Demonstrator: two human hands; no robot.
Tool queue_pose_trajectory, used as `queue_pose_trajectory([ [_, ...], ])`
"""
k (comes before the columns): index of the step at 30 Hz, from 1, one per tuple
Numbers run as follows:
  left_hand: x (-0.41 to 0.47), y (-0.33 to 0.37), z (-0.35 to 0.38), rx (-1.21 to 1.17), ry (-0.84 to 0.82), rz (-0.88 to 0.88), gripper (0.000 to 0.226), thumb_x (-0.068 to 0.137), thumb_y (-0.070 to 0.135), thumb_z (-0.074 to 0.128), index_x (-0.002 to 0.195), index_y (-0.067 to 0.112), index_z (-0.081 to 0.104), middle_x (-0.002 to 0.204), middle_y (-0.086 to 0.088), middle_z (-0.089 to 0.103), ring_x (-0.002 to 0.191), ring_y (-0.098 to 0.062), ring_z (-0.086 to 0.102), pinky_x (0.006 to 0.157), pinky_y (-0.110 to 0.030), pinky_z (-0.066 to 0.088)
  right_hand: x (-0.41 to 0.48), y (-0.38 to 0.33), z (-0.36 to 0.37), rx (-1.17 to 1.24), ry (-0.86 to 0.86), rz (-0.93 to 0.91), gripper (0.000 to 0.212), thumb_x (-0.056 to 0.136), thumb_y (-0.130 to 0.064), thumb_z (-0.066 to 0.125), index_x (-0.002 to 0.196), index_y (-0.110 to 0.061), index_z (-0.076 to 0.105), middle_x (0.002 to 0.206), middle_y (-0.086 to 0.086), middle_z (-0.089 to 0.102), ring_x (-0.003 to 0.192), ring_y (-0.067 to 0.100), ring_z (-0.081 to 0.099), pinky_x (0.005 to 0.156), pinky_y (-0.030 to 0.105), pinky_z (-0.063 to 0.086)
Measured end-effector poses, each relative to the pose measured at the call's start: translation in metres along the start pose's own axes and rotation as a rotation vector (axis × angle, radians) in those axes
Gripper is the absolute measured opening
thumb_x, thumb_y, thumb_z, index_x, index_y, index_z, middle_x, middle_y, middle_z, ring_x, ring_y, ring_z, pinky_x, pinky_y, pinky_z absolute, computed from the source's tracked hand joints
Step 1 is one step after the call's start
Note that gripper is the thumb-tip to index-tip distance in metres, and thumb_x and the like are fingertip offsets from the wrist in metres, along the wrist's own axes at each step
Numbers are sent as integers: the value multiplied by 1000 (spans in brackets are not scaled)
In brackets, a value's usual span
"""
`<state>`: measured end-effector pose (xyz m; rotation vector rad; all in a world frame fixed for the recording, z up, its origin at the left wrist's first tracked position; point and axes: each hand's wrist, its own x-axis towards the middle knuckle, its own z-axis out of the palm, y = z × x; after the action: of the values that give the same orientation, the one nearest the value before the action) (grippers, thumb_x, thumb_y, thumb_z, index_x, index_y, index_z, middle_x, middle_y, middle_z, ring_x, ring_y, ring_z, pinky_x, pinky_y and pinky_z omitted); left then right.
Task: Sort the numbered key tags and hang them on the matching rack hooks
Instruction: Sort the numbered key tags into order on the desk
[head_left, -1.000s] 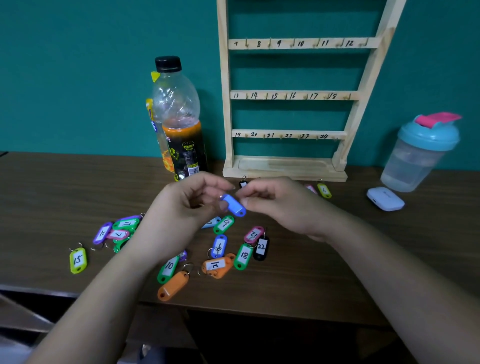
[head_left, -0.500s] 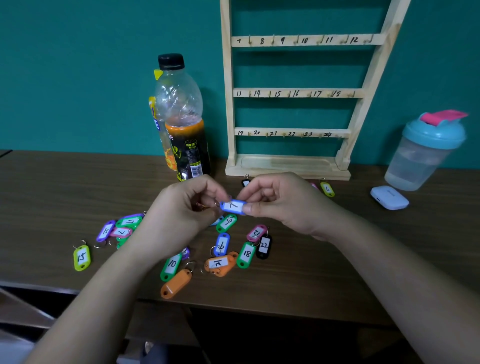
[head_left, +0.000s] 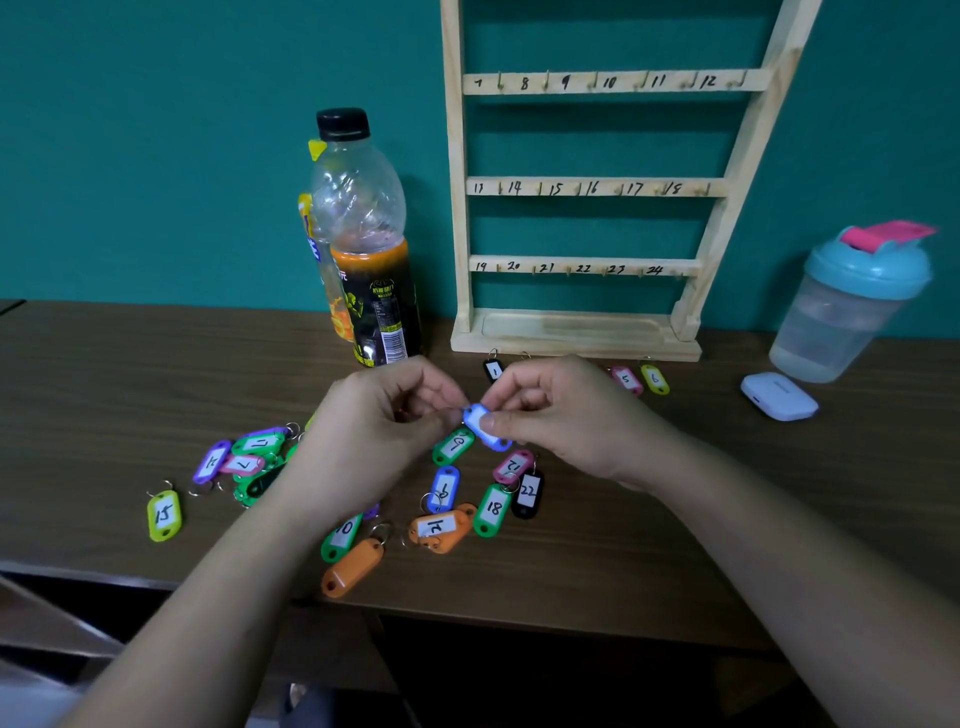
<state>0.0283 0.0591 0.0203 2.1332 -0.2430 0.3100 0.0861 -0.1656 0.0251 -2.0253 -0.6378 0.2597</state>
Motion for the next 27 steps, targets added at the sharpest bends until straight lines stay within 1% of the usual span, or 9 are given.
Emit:
queue_pose_trajectory([
  [2, -1, 1, 5, 35, 1, 10, 19, 91, 10, 80, 90, 29, 76, 86, 10, 77, 83, -12, 73, 80, -37, 60, 1, 2, 1, -11, 18, 5, 9, 92, -25, 83, 100, -21, 79, 90, -3, 79, 88, 17, 76, 87, 44, 61],
  [5, 0, 2, 7, 87, 30, 29, 18, 90, 14, 81, 89, 30, 76, 85, 14, 77, 83, -8, 72, 76, -25, 57, 2, 4, 2, -53, 31, 8, 6, 92, -27, 83, 97, -25, 81, 90, -3, 78, 88, 15, 73, 86, 45, 61],
  [8, 1, 0, 2, 129, 49, 31, 16, 90, 18, 83, 90, 33, 76, 86, 17, 76, 85, -6, 72, 74, -16, 52, 3, 7, 2, -81, 63, 36, 3, 93, -25, 82, 96, -26, 81, 90, -3, 77, 78, 10, 72, 79, 42, 62],
  [11, 2, -4, -3, 171, 57, 8, 16, 89, 19, 83, 89, 33, 76, 86, 19, 76, 85, -5, 71, 71, -11, 48, 4, 7, 1, -81, 60, 102, 4, 91, -18, 82, 92, -20, 79, 84, 1, 79, 68, 10, 72, 73, 37, 61],
  [13, 3, -7, -8, 206, 71, -14, 14, 90, 21, 82, 88, 33, 76, 86, 20, 75, 85, -3, 70, 70, -9, 46, 4, 9, 4, -94, 56, 136, 4, 90, -16, 82, 90, -19, 79, 82, 1, 79, 68, 11, 74, 72, 35, 61],
  [15, 3, -13, -14, 254, 70, -29, 14, 90, 21, 81, 88, 34, 75, 86, 21, 75, 87, 0, 69, 70, -8, 45, 6, 10, 8, -125, 68, 148, 5, 88, -18, 82, 90, -21, 78, 82, 0, 79, 72, 13, 76, 74, 38, 62],
  [17, 3, -19, -19, 331, 51, -46, 17, 90, 20, 80, 88, 35, 74, 86, 22, 74, 88, 2, 67, 71, -6, 44, 8, 13, 11, -168, 80, 154, 7, 88, -20, 82, 94, -24, 78, 83, -4, 79, 75, 10, 76, 77, 38, 63],
  [22, 5, -30, -33, 432, 36, -111, 23, 88, 14, 79, 89, 37, 74, 84, 22, 74, 89, 7, 65, 70, -2, 41, 10, 15, 13, -259, 96, 141, 18, 91, -24, 80, 108, -28, 75, 88, -10, 78, 79, 2, 72, 75, 29, 58],
  [27, 4, -29, -38, 494, -11, -130, 17, 89, 26, 82, 90, 40, 73, 91, 24, 70, 90, 5, 61, 68, -7, 38, 10, 16, 15, -273, 114, 115, 9, 93, -27, 78, 101, -31, 76, 86, -11, 75, 79, 1, 70, 71, 25, 55],
])
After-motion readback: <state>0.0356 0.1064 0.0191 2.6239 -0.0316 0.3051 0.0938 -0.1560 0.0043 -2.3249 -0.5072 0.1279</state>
